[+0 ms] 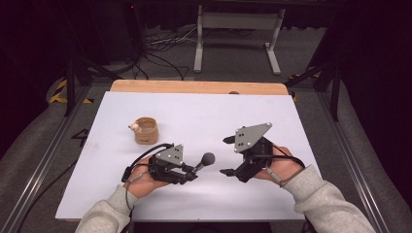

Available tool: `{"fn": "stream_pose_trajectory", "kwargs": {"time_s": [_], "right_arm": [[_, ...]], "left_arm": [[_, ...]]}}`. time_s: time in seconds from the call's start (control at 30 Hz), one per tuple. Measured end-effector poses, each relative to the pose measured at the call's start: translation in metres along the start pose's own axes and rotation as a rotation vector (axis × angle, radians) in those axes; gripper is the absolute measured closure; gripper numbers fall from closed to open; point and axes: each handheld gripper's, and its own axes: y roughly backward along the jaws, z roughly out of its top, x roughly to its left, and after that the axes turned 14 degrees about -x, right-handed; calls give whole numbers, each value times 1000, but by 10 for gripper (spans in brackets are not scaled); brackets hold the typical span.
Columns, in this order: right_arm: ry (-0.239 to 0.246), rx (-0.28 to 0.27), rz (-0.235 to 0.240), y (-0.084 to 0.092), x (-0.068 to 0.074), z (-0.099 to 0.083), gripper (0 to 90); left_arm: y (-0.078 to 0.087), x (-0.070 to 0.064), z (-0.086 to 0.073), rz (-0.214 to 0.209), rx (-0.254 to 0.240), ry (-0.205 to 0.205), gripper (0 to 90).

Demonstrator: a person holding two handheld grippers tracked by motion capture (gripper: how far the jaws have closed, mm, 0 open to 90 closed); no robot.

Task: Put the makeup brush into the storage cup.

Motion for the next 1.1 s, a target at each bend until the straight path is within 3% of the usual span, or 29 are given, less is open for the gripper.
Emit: {"fn": "stream_pose_trajectory", "kwargs": {"time_s": [0.2, 0.3, 0.43, 0.47, 0.6, 0.8, 0.97, 1.1], "right_arm": [[-69, -107, -84, 13, 1, -20, 72], [-91, -115, -116, 18, -1, -29, 25], [-141, -197, -203, 30, -1, -47, 5], [-141, -197, -203, 30, -1, -47, 2], [-166, -278, -284, 39, -1, -60, 0], [-137, -352, -395, 44, 6, -76, 0], [-180, -427, -469, 49, 8, -93, 0], [-195, -443, -502, 49, 10, -102, 0]], "left_arm": [[7, 0, 1, 3, -40, -2, 743], [10, 0, 1, 16, -52, -5, 742], [14, 1, 0, 34, -78, 2, 742], [16, 1, 0, 39, -88, 3, 742], [20, 4, -1, 50, -114, 13, 742], [26, 5, -2, 68, -140, 19, 742], [29, 4, -1, 83, -154, 16, 742], [31, 4, -1, 93, -168, 21, 742]]}}
